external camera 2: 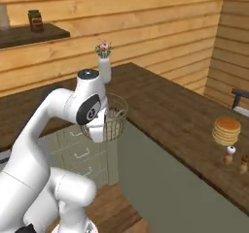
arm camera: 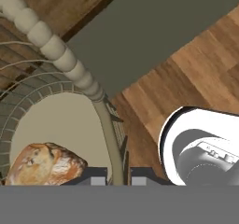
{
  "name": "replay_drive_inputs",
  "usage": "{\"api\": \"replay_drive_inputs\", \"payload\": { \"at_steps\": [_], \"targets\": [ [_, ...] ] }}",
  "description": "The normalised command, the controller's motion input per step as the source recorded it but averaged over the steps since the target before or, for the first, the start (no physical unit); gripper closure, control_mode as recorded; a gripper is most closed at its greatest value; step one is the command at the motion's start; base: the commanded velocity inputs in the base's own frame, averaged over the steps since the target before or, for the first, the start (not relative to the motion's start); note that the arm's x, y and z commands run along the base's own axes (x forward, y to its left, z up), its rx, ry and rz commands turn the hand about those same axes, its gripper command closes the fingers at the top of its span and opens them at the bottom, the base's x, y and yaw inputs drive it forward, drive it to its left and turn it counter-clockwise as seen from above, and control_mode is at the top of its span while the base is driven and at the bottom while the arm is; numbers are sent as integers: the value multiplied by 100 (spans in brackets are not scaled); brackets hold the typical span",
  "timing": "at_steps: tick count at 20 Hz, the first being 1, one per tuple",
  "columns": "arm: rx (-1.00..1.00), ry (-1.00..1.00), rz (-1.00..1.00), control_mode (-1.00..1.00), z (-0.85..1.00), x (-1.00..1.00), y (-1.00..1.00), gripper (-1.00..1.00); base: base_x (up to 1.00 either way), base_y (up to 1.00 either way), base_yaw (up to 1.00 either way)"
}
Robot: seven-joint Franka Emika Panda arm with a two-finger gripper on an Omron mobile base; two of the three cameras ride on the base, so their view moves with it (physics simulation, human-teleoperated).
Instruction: Open the cabinet, pick up the bread from the cabinet and place it in the basket. Then move the basket to the dining counter.
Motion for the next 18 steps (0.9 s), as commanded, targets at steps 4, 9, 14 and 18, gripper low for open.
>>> {"api": "replay_drive_inputs", "payload": {
  "at_steps": [4,9,14,18],
  "targets": [
    [0,0,0,100,0,0,0,100,-16,0,-92],
    [0,0,0,100,0,0,0,100,-11,-47,-75],
    [0,0,0,100,0,0,0,100,2,-100,-54],
    [0,0,0,100,0,0,0,100,20,-100,-29]
  ]
}}
